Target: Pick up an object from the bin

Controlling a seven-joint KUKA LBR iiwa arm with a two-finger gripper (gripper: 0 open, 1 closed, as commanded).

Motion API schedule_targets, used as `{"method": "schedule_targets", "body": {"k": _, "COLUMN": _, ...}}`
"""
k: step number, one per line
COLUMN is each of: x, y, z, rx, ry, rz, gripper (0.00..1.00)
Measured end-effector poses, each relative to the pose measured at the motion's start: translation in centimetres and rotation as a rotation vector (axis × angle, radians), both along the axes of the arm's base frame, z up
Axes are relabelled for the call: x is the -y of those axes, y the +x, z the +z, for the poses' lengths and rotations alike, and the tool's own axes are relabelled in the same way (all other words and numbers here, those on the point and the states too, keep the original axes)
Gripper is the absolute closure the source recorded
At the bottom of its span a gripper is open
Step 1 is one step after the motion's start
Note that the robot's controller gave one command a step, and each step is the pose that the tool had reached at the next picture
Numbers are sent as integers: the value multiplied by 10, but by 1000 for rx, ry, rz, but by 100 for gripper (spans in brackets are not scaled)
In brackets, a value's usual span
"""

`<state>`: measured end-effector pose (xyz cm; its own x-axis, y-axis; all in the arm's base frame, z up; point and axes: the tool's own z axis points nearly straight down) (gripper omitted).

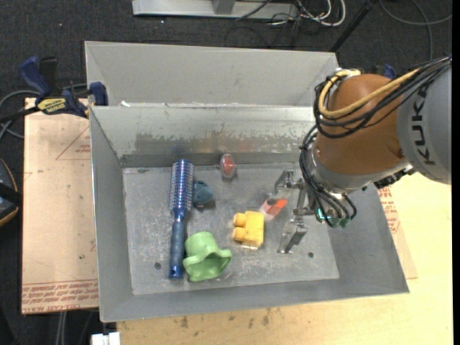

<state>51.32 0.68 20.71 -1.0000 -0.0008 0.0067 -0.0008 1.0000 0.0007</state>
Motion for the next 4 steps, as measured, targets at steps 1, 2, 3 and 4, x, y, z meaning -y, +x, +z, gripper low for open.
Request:
{"method": "schedule_targets", "body": {"k": 1, "x": -11, "y": 46, "z": -61, "rx": 6, "ry": 1, "rz": 145, "gripper": 0}}
{"method": "schedule_targets", "body": {"k": 2, "x": -2, "y": 54, "z": -63, "rx": 10, "ry": 1, "rz": 354, "gripper": 0}}
{"method": "schedule_targets", "body": {"k": 3, "x": -11, "y": 69, "z": -109, "rx": 7, "ry": 4, "rz": 699, "gripper": 0}}
{"method": "schedule_targets", "body": {"k": 4, "x": -19, "y": 68, "z": -130, "rx": 16, "ry": -2, "rz": 849, "gripper": 0}}
